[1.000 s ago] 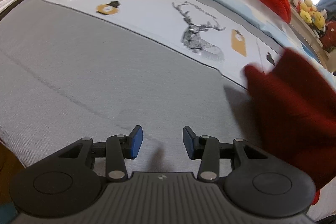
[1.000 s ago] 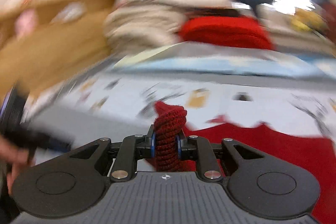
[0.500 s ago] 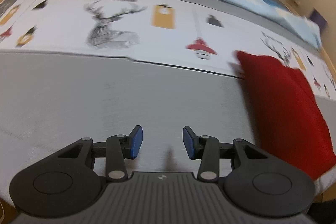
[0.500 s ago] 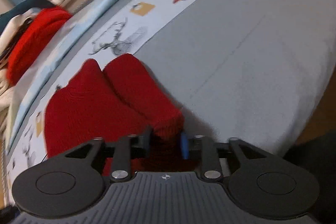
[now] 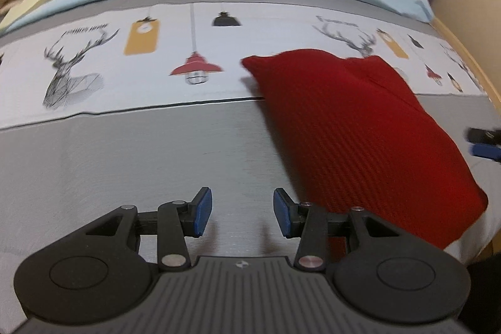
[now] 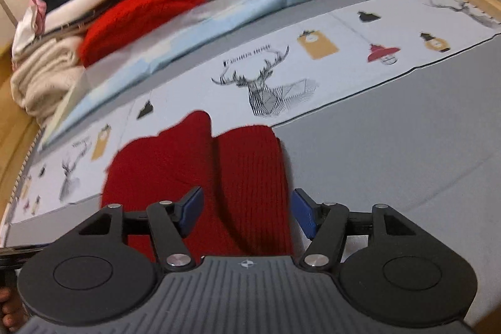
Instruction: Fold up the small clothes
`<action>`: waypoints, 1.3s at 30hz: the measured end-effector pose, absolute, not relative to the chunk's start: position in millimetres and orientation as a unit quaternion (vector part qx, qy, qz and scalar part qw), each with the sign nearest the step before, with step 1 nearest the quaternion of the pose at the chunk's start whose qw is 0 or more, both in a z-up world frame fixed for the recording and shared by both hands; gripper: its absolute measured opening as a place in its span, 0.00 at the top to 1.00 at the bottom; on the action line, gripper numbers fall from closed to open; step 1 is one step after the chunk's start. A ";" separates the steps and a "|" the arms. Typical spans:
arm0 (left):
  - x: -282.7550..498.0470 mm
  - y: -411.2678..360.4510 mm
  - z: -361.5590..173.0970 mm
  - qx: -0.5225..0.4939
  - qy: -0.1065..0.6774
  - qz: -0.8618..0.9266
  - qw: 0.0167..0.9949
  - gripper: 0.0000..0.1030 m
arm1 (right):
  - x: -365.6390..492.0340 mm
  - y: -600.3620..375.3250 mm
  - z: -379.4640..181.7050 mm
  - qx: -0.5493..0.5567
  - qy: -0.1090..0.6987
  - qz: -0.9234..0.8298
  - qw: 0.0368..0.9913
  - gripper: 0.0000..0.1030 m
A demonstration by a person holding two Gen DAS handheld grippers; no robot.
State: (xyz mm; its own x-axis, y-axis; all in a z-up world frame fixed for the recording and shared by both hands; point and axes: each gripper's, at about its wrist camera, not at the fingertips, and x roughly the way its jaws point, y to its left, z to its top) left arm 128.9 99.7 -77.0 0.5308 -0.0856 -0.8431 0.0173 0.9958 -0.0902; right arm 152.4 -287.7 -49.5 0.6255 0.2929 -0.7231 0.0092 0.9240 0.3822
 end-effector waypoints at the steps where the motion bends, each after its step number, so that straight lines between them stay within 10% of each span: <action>1: 128.1 95.8 -76.6 -0.029 0.480 -0.033 0.876 0.53 | 159.1 -284.6 -58.2 0.191 0.442 0.076 0.873 0.37; 8: 127.4 88.5 -67.6 -0.045 0.448 -0.060 0.891 0.53 | 173.4 -256.9 -78.2 0.183 0.490 0.133 0.842 0.39; 11: 125.8 85.2 -60.5 -0.053 0.428 -0.068 0.900 0.53 | 168.7 -249.5 -82.5 0.165 0.501 0.160 0.835 0.76; 14: 122.5 76.5 -53.0 -0.061 0.406 -0.088 0.908 0.53 | 152.6 -246.9 -71.0 0.151 0.475 0.188 0.847 0.82; 21: 112.3 26.5 -48.6 -0.013 0.378 -0.159 0.912 0.53 | 99.7 -281.9 -28.2 0.193 0.409 0.196 0.870 0.84; 29: 120.6 -7.8 -98.4 0.087 0.475 -0.179 0.857 0.28 | 100.1 -290.1 -62.2 0.146 0.497 0.107 0.848 0.82; 39: 123.3 5.8 -117.8 0.061 0.535 -0.182 0.823 0.28 | 115.9 -250.8 -89.2 0.065 0.546 0.056 0.833 0.67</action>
State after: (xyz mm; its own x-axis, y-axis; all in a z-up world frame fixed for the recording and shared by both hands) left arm 123.3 5.8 -117.8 0.3617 -0.2337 -0.9025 0.3648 0.9264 -0.0937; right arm 115.9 -250.8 -89.2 0.3970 0.1645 -0.9030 -0.0217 0.9852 0.1700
